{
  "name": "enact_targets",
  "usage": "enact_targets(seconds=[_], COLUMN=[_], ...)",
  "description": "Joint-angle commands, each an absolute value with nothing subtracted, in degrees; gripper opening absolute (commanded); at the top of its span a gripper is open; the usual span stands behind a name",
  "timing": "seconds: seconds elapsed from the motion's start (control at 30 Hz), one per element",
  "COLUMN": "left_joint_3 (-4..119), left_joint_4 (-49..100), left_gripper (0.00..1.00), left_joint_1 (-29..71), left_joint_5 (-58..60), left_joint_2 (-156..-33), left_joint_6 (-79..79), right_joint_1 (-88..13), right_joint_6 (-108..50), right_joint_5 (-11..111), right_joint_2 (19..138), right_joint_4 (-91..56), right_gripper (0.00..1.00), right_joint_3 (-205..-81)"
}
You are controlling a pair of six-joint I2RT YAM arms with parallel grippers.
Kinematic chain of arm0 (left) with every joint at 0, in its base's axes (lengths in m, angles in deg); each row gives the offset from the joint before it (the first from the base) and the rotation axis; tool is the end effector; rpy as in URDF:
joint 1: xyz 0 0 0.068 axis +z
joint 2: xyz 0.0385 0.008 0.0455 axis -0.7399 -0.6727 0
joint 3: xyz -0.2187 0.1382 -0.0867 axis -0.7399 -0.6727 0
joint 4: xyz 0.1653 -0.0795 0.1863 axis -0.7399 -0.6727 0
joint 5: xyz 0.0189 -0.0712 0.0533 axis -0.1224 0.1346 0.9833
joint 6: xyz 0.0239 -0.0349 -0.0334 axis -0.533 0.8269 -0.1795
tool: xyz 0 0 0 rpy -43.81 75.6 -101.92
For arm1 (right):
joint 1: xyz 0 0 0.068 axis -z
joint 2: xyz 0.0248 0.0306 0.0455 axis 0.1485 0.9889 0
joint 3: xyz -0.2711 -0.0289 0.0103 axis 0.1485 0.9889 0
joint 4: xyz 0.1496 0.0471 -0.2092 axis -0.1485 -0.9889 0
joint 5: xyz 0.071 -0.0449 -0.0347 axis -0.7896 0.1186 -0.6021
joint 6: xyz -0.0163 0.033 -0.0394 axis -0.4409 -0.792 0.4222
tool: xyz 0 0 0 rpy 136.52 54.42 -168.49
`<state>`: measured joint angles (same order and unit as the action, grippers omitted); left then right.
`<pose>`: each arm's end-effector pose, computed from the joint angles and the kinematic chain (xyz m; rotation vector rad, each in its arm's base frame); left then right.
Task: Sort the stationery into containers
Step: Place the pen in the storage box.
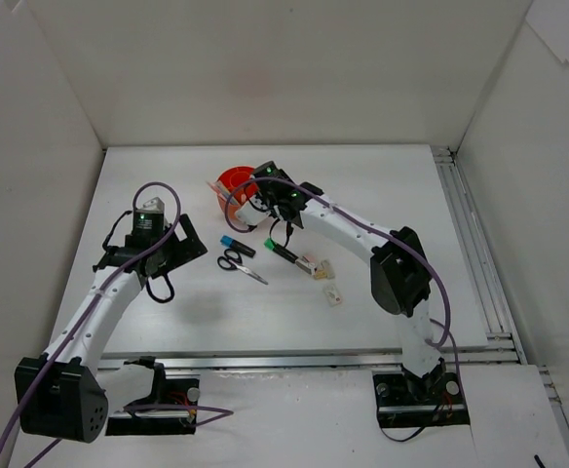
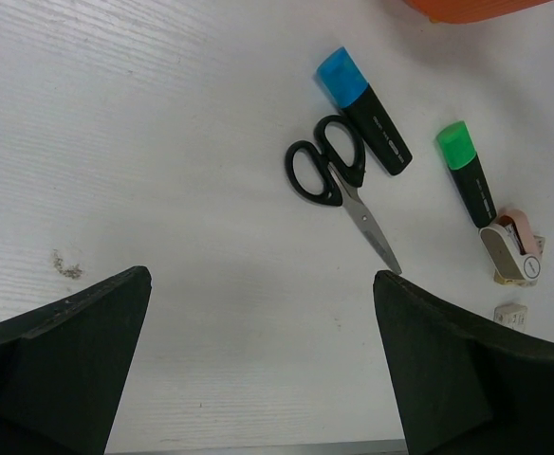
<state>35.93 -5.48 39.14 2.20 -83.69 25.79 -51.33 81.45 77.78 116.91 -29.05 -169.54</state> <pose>0.2356 -0.0401 0.2770 -0.5319 2.3143 -0.5428 0.3706 0.3268 0.2763 -2.0410 0.8492 -0.9800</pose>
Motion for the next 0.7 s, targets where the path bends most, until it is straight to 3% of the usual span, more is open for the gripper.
enact_targets(seconds=[0.0,0.3,0.57,0.67], left_joint_3=[35.66,34.6,33.11,32.85], left_joint_4=[-2.45,-3.77,-2.89,-2.54], left_gripper=[1.0,0.99,0.99,1.0], left_joint_1=[40.33,41.39,41.39,41.39], left_joint_5=[0.88,0.62,-0.26,-0.53], left_joint_2=[-83.41,-81.21,-80.95,-81.47], left_joint_6=[23.98,22.48,22.39,22.31], right_joint_1=[-51.78,-52.57,-52.66,-52.49], right_joint_6=[85.58,91.38,94.9,96.65], right_joint_5=[79.61,78.47,75.92,74.17], right_joint_2=[116.85,120.8,122.74,123.88], right_joint_4=[-27.88,-27.61,-21.74,-17.6], right_gripper=[0.0,0.0,0.06,0.2], right_joint_3=[-173.1,-175.21,-174.33,-173.01])
